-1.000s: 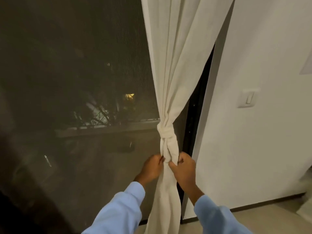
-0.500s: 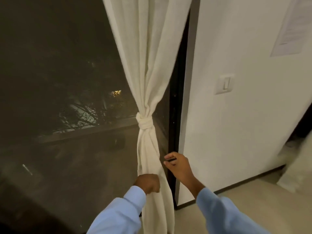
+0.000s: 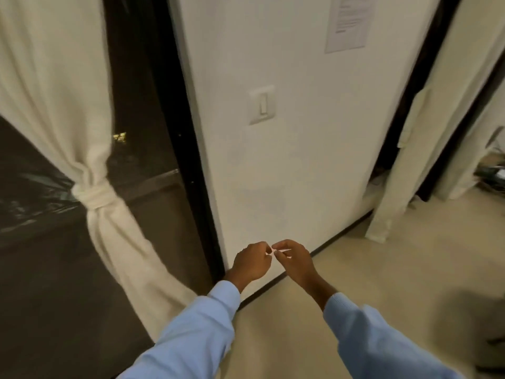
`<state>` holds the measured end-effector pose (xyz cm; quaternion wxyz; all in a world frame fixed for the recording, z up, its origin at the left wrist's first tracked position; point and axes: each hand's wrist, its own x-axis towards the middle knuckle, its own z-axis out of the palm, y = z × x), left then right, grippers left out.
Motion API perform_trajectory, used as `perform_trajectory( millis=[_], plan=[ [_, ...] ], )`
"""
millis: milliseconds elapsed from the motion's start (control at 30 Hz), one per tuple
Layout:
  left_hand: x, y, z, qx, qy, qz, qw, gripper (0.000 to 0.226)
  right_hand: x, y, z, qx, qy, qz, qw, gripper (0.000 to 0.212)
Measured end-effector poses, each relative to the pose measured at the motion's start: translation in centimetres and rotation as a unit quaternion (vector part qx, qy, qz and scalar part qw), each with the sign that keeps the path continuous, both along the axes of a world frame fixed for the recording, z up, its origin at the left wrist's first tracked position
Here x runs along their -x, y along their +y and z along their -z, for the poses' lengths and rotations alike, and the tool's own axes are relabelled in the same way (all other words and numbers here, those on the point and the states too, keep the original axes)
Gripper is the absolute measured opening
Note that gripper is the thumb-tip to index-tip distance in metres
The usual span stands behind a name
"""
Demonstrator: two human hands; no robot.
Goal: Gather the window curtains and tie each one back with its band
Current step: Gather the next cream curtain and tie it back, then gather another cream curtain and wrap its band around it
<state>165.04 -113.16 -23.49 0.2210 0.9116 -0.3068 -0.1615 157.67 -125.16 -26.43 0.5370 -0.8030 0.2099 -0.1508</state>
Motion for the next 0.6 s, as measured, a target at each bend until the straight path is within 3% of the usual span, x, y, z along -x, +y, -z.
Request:
perform_trajectory(
  millis=[433, 600],
  plan=[
    [6.2, -23.5, 0.8, 0.115, 0.064, 0.141, 0.981, 0.026, 11.9, -21.3, 1.5, 0.015, 0.044, 0.15, 0.988, 0.021],
    [7.1, -30.8, 0.8, 0.125, 0.063, 0.202, 0.969, 0.03, 13.9, -27.0, 1.4, -0.005, 0.045, 0.193, 0.98, 0.036]
  ],
)
